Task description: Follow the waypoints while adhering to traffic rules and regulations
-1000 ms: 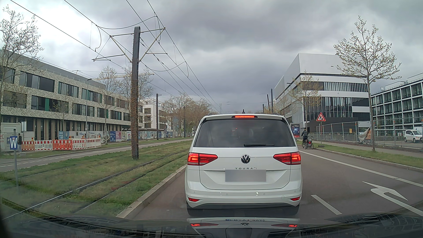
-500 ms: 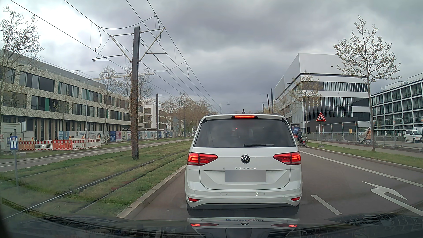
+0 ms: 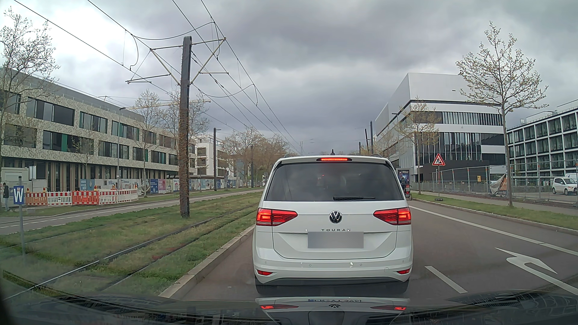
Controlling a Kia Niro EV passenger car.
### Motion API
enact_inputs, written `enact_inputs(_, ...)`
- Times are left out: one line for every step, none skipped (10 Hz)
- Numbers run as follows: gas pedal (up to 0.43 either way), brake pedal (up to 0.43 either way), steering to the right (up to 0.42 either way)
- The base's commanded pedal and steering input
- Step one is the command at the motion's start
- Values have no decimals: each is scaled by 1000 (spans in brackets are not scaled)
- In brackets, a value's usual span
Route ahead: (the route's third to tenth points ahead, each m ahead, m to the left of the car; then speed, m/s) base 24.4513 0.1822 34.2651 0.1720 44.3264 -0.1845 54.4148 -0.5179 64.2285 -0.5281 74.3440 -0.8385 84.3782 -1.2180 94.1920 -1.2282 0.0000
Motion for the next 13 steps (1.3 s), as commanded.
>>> enact_inputs(0,250,17)
enact_inputs(0,256,17)
enact_inputs(0,250,17)
enact_inputs(0,250,17)
enact_inputs(0,250,17)
enact_inputs(0,250,17)
enact_inputs(0,250,17)
enact_inputs(0,250,17)
enact_inputs(0,250,17)
enact_inputs(0,250,17)
enact_inputs(0,256,17)
enact_inputs(0,256,17)
enact_inputs(0,250,17)
